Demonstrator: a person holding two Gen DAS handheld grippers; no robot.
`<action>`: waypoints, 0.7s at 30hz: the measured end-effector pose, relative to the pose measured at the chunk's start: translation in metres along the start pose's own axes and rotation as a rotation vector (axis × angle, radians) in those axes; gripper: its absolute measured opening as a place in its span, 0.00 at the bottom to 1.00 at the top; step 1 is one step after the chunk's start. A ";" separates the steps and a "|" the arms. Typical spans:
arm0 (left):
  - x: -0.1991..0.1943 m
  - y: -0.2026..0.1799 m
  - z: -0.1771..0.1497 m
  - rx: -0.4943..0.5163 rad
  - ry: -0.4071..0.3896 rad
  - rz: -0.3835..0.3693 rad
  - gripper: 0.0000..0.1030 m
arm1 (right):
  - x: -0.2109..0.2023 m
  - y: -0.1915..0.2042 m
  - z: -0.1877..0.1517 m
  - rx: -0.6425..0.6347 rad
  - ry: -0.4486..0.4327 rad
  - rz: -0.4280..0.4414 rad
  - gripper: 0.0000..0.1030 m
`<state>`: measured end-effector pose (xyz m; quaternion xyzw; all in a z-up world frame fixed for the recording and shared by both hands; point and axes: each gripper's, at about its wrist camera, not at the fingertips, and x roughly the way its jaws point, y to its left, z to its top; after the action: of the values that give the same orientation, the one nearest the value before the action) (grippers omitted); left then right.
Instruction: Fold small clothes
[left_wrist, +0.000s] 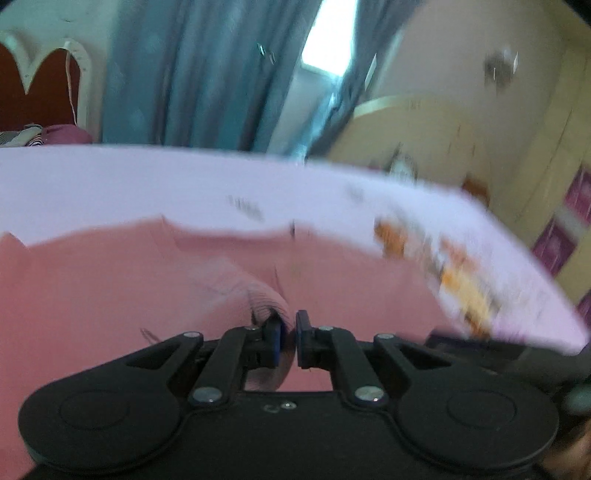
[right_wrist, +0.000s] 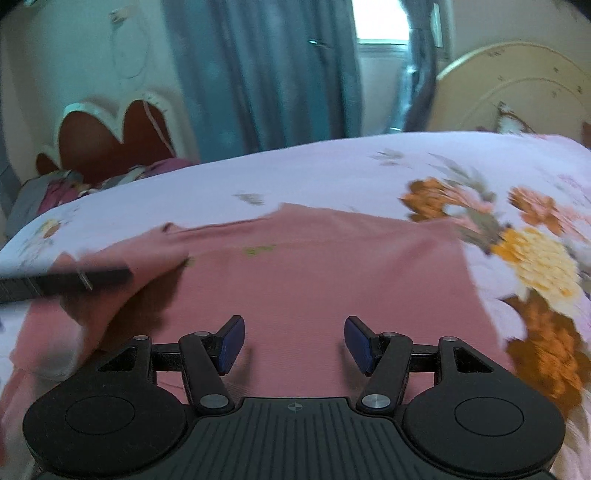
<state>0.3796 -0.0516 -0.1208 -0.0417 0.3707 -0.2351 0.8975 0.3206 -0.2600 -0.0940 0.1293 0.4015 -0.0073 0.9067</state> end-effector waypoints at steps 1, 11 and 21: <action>0.004 -0.002 -0.004 0.013 0.016 0.010 0.13 | -0.003 -0.005 -0.001 0.007 0.002 0.006 0.58; -0.039 -0.003 -0.027 0.113 -0.006 0.160 0.63 | -0.006 0.027 0.001 -0.069 0.004 0.168 0.58; -0.086 0.088 -0.065 -0.025 0.023 0.469 0.63 | 0.020 0.104 -0.020 -0.372 0.037 0.193 0.58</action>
<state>0.3160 0.0716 -0.1338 0.0373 0.3832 -0.0162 0.9228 0.3318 -0.1526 -0.0982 -0.0021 0.3981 0.1562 0.9039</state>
